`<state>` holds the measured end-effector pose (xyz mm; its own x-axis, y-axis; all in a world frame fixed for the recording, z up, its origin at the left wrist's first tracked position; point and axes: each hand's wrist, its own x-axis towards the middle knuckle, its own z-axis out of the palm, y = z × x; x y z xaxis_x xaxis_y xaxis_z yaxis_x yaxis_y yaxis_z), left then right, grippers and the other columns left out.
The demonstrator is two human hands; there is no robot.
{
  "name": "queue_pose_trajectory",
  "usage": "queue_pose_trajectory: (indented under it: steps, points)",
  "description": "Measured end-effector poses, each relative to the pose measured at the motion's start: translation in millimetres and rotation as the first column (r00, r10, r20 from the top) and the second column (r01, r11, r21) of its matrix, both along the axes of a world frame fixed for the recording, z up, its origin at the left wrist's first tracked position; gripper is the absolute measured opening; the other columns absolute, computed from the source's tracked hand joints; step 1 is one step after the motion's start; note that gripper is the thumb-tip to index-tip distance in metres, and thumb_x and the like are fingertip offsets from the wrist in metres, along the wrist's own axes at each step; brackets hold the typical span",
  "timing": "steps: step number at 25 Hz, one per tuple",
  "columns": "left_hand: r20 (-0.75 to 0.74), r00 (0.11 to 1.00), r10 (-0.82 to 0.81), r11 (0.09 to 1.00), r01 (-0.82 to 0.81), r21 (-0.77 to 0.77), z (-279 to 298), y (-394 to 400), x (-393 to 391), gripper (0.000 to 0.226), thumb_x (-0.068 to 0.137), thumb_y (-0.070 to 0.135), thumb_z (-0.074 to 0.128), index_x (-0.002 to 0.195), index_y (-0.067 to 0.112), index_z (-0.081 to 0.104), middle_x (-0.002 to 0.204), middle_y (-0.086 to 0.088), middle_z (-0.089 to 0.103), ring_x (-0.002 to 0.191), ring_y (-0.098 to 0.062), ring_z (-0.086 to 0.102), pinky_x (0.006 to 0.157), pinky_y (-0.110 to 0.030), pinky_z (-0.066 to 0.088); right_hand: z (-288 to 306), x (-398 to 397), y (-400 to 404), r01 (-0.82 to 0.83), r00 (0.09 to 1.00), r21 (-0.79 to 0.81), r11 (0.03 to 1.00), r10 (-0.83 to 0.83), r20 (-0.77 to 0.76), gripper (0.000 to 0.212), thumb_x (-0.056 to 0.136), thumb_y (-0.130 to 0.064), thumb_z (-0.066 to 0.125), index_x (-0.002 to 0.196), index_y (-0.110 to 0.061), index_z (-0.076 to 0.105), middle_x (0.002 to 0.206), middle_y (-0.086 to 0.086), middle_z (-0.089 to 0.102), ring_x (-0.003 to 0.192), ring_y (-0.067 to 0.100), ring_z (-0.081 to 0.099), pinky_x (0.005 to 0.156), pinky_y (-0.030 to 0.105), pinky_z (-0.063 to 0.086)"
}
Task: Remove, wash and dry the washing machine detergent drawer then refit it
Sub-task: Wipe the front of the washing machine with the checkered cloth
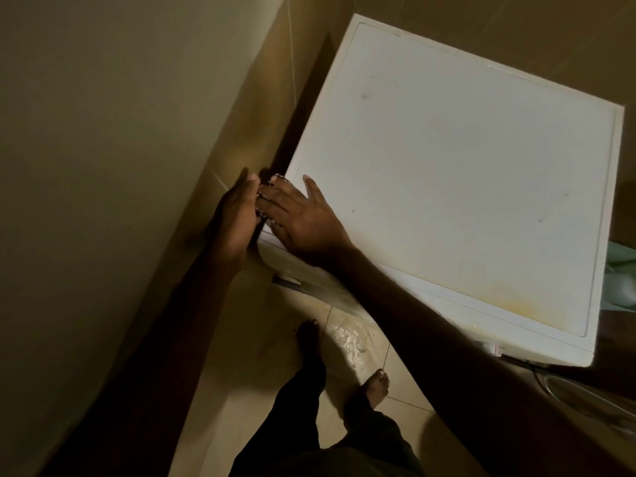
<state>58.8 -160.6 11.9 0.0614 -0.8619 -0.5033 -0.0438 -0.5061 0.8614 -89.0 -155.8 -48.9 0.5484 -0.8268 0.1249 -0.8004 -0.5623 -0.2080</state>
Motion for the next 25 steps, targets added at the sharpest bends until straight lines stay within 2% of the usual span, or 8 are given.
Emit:
queue_pose_trajectory:
  steps: [2,5,8,11,16,20,21,25]
  points:
    - [0.037,0.995,-0.094,0.989,0.098,-0.114,-2.2,-0.3,-5.5,0.039,0.107,0.046,0.047,0.138,0.031,0.064,0.14,0.009,0.066,0.127,-0.006,0.063,0.114,-0.038,0.047,6.0,-3.5,-10.0,0.245,0.97,0.025,0.969,-0.245,-0.007,0.049,0.108,-0.034,0.042,0.155,-0.02,0.048,0.163,0.007,0.043,0.155,0.031,0.03,0.119,0.066,0.025]
    - [0.213,0.966,-0.148,0.962,0.191,-0.196,1.0,-3.9,-25.0,0.044,0.108,0.041,0.049,0.147,0.022,0.059,0.149,0.007,0.059,0.136,-0.007,0.055,0.116,-0.027,0.041,15.5,-6.1,-4.7,0.635,0.769,0.091,0.767,-0.639,0.028,0.054,0.108,-0.036,0.039,0.16,-0.023,0.037,0.168,0.007,0.033,0.157,0.034,0.022,0.121,0.066,0.022]
    - [0.325,0.926,-0.192,0.926,0.281,-0.253,0.9,-6.0,-46.5,0.04,0.11,0.032,0.05,0.146,0.017,0.06,0.152,0.003,0.055,0.141,-0.01,0.049,0.115,-0.02,0.038,12.1,-48.8,47.1,0.759,0.643,0.099,0.643,-0.765,0.033,0.057,0.107,-0.035,0.039,0.162,-0.022,0.032,0.169,0.009,0.03,0.158,0.036,0.02,0.123,0.066,0.018]
    - [0.375,0.891,-0.255,0.878,0.376,-0.297,-5.4,-8.3,-65.7,0.034,0.109,0.024,0.053,0.138,0.014,0.066,0.15,0.001,0.056,0.143,-0.007,0.042,0.108,-0.001,0.032,9.0,-141.7,95.3,0.892,0.452,0.039,0.451,-0.892,-0.006,0.055,0.106,-0.034,0.038,0.159,-0.021,0.037,0.164,0.01,0.038,0.154,0.034,0.03,0.119,0.065,0.028]
    - [0.427,0.852,-0.301,0.822,0.459,-0.337,-11.6,-4.8,-91.4,0.028,0.107,0.018,0.057,0.131,0.016,0.071,0.143,0.006,0.062,0.15,-0.003,0.028,0.119,-0.012,0.025,12.6,-325.8,174.5,0.99,0.128,0.064,0.123,-0.99,-0.067,0.052,0.11,-0.04,0.033,0.159,-0.024,0.034,0.166,0.01,0.036,0.153,0.038,0.031,0.119,0.073,0.021]
    - [0.427,0.85,-0.309,0.809,0.471,-0.352,-13.4,4.6,-100.3,0.027,0.106,0.014,0.057,0.128,0.015,0.073,0.138,0.006,0.065,0.152,-0.004,0.028,0.113,-0.005,0.026,12.7,-323.0,226.9,0.984,-0.161,0.08,-0.158,-0.986,0.035,0.055,0.105,-0.042,0.031,0.155,-0.02,0.042,0.159,0.014,0.046,0.147,0.039,0.04,0.116,0.071,0.027]
    - [0.423,0.852,-0.309,0.808,0.47,-0.355,-14.5,6.0,-102.6,0.026,0.106,0.014,0.057,0.127,0.016,0.073,0.138,0.006,0.066,0.152,-0.004,0.028,0.115,-0.009,0.028,13.4,-302.1,230.1,0.992,-0.117,0.048,-0.114,-0.991,0.071,0.054,0.106,-0.038,0.032,0.154,-0.017,0.045,0.158,0.016,0.047,0.147,0.039,0.04,0.117,0.066,0.029]
    - [0.418,0.858,-0.298,0.813,0.458,-0.36,-20.0,7.8,-109.0,0.026,0.106,0.015,0.057,0.126,0.017,0.073,0.136,0.007,0.067,0.153,-0.005,0.029,0.12,-0.024,0.034,7.6,-202.1,215.2,0.912,0.4,0.046,0.408,-0.907,0.132,0.054,0.105,-0.026,0.044,0.158,-0.016,0.042,0.166,0.012,0.037,0.157,0.033,0.026,0.123,0.052,0.03]
